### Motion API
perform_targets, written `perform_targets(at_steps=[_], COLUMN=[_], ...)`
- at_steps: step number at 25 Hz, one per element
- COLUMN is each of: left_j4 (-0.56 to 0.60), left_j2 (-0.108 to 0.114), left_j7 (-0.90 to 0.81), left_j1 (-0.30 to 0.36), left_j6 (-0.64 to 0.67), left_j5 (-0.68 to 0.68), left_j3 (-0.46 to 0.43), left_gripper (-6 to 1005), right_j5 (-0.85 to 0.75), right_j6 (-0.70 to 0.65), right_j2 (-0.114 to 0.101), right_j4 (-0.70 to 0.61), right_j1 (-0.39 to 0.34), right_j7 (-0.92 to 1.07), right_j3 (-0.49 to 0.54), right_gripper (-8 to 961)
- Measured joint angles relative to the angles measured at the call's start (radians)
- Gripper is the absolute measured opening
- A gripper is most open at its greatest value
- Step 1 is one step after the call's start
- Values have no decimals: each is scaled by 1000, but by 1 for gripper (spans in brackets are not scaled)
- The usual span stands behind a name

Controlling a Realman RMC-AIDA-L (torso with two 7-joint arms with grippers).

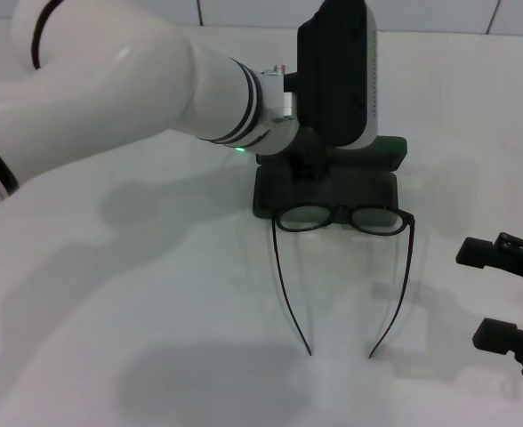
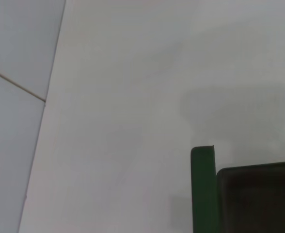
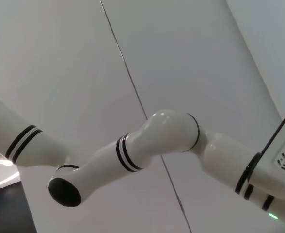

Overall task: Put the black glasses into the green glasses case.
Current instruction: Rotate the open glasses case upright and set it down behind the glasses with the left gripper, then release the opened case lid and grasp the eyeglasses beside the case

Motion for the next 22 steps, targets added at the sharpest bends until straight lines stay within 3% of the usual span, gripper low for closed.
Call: perform_targets(at_steps=[8,11,16,19,22], left_j4=[67,113,256,372,386], left_j2=[3,3,2,4,7], left_j7=[-42,-49,-112,-83,96], left_j1=[12,34,104,214,344], left_j6=[49,66,75,49,48], left_j5=[5,0,-66,-271,-630], left_j3=[-14,-36,-136,-268,-394], left_gripper=[345,411,452,449,445], right_j5=[-2,-6,-51,-66,-124], right_j6=[23,77,207,261,332], right_j2=[-6,-12,-31,-40,-38], right_j4=[8,2,-4,-19,-63], right_j1=[8,21,87,139,198], right_j7=[-2,-2,3,8,51], right_j3=[0,-3,-3,-10,-14], right_gripper=[851,851,851,850,845])
